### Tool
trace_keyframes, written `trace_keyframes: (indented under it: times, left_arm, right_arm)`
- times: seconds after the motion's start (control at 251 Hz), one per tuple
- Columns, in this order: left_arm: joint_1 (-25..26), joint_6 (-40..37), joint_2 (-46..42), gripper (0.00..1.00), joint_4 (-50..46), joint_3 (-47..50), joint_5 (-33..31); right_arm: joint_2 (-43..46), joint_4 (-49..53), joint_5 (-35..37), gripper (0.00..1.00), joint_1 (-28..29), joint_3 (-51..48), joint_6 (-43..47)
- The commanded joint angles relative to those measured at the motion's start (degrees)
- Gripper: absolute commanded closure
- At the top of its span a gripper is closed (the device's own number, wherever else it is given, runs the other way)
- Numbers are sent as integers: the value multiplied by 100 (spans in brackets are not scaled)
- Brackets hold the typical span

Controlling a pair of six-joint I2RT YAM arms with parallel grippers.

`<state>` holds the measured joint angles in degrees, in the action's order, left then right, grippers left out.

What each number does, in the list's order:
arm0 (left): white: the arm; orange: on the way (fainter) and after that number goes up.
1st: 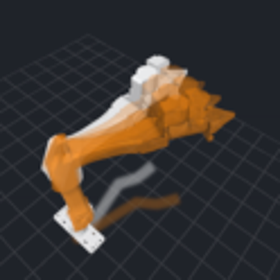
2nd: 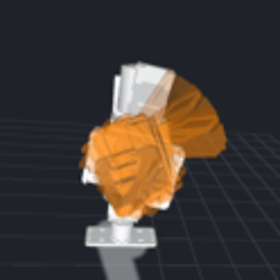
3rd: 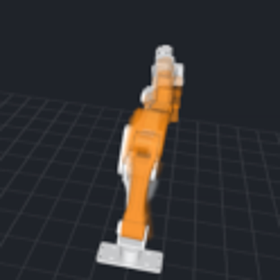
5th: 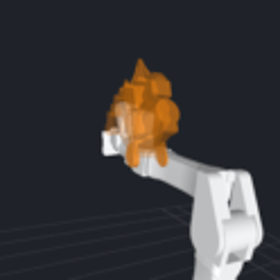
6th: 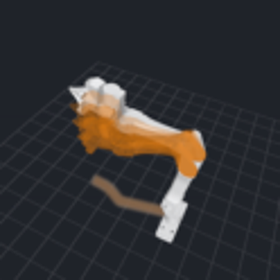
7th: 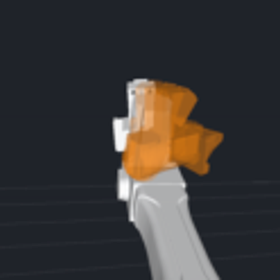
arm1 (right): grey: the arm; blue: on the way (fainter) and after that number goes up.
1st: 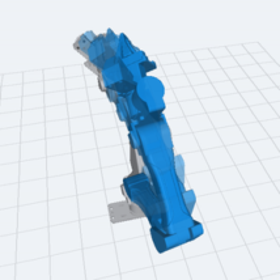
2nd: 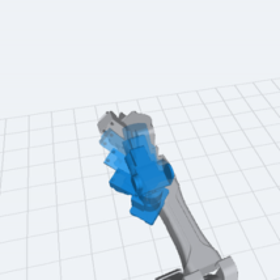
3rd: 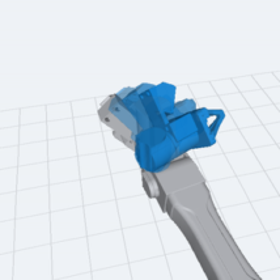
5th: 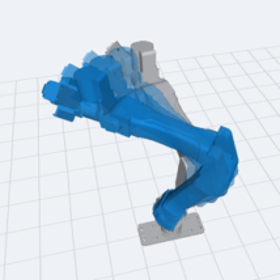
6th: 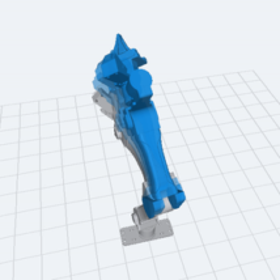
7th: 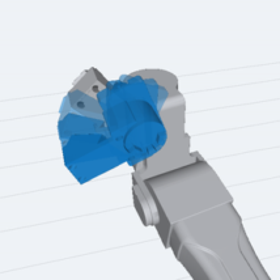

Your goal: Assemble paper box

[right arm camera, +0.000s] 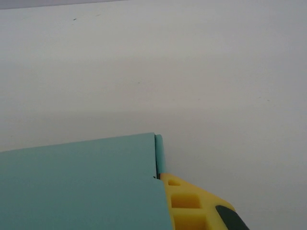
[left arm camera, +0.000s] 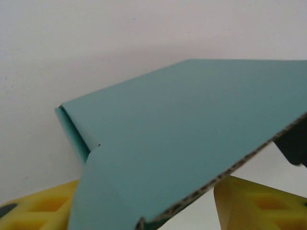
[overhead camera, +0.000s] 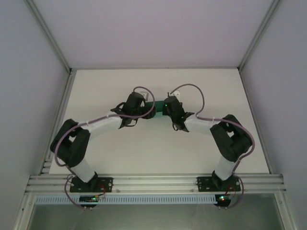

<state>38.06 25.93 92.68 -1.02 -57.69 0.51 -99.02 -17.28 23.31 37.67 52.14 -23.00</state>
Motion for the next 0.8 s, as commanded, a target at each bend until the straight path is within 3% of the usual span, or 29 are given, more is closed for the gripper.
trace_keyframes:
  times: [0.0, 0.08, 0.128, 0.279, 0.483, 0.651, 0.794]
  left_arm:
    - [14, -20, -599, 23, -1073, -219, -176]
    - [3, 19, -972, 13, -1197, -213, -324]
    - [-31, 90, -1167, 0, -1208, -169, -368]
    - [-522, 555, -1279, 1, -1293, -190, -186]
    - [-1430, 961, -314, 0, -709, -593, 1531]
    - [-1507, 1089, 628, 0, -883, -1100, 1813]
    - [-1518, 1297, 1050, 10, -355, -848, 2375]
  right_arm:
    - [-225, 623, -266, 100, 123, -304, 237]
    - [-225, 527, -154, 100, 164, -353, 399]
    - [-240, 531, -142, 100, 196, -366, 414]
    - [-345, 362, -47, 100, 288, -389, 499]
    - [-455, 143, 174, 99, 491, -428, 866]
    - [-572, 11, 286, 96, 595, -480, 911]
    - [-592, -322, 281, 94, 718, -603, 1203]
